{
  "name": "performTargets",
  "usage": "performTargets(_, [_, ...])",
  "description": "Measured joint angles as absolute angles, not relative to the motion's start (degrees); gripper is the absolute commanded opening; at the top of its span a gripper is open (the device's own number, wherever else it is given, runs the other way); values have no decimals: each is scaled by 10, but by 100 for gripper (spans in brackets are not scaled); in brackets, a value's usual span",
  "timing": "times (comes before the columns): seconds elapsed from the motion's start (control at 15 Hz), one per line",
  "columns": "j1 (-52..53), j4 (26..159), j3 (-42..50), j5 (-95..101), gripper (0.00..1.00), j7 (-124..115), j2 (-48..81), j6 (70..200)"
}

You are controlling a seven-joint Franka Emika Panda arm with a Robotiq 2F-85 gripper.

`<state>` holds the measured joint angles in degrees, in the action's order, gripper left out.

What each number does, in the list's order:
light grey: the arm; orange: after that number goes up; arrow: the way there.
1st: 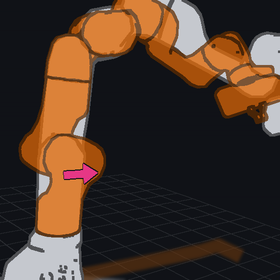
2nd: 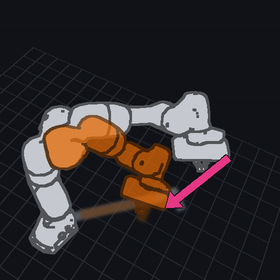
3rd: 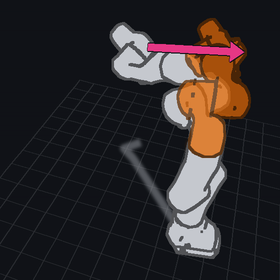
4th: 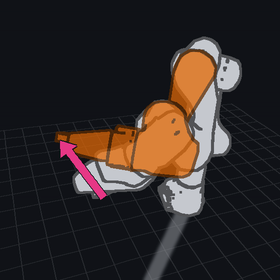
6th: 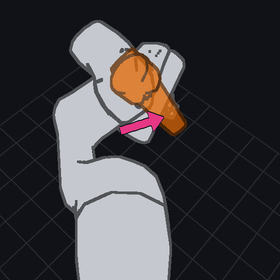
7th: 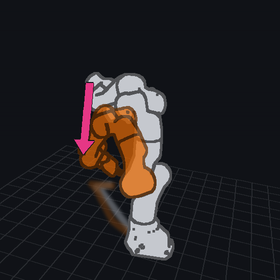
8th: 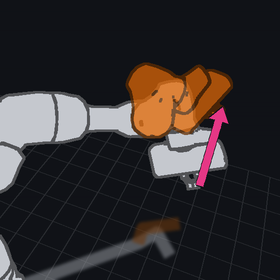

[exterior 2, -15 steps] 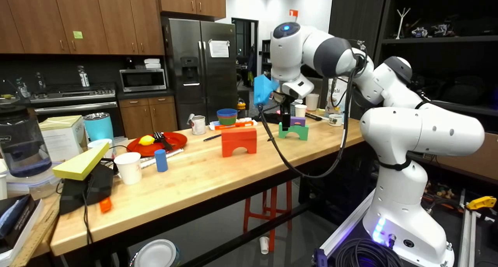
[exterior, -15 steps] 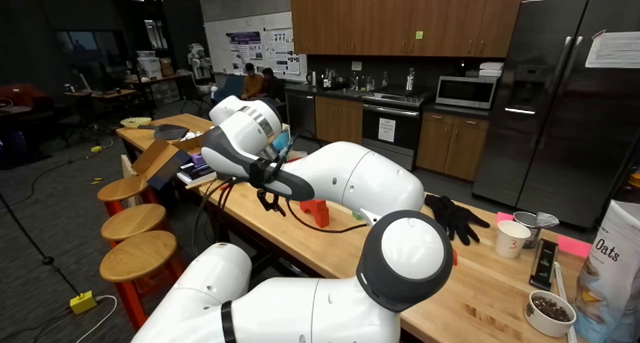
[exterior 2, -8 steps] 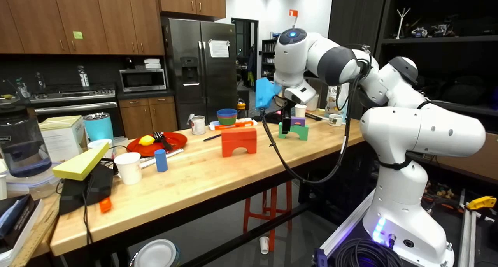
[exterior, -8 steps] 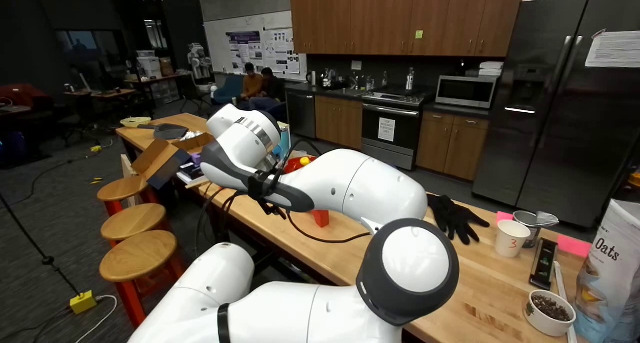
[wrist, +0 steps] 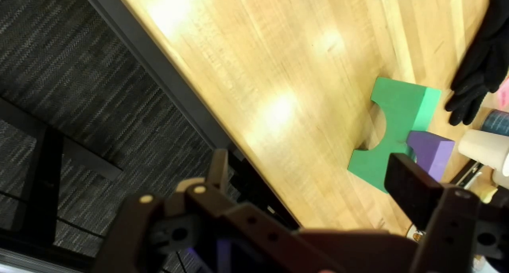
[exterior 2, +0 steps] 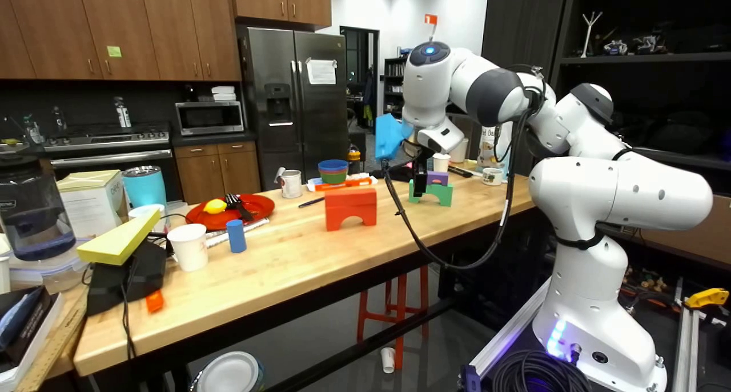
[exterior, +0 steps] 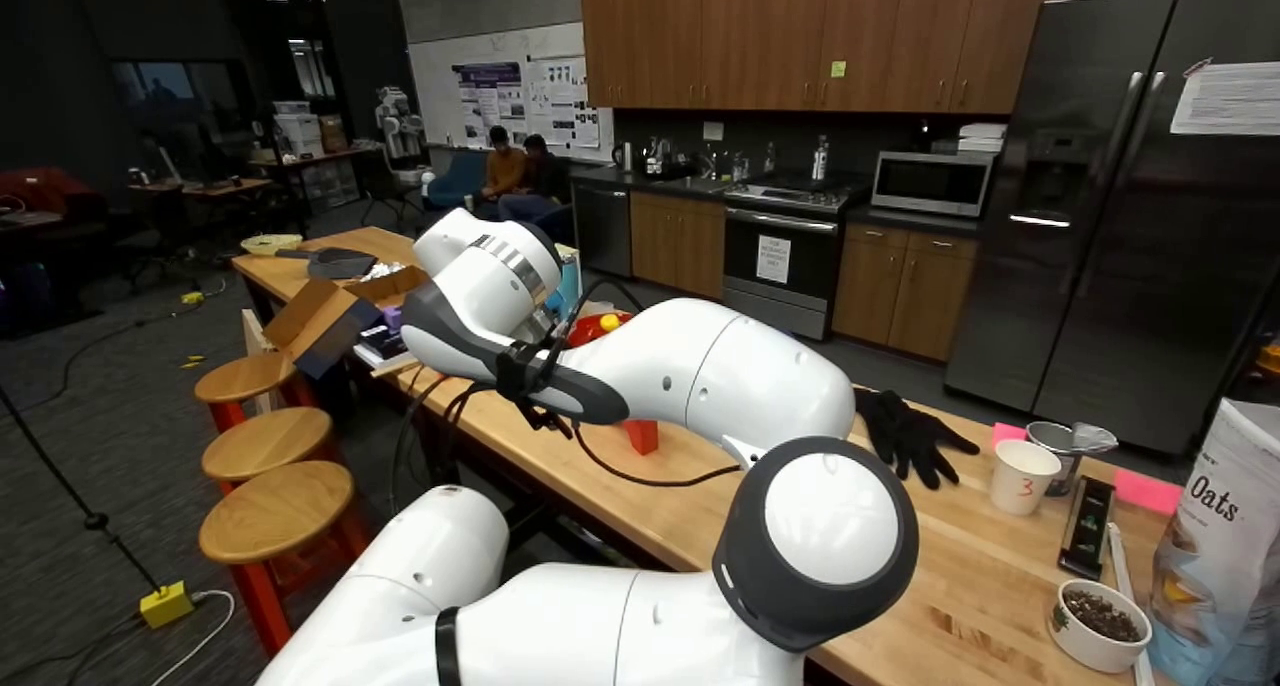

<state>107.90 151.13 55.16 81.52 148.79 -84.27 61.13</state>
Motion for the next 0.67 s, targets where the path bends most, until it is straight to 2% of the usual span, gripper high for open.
performTargets(0.47, [1084,1511,552,815,100,1490,-843,611])
performTargets(0.67, [1145,1498,550,815,100,1490,-843,608])
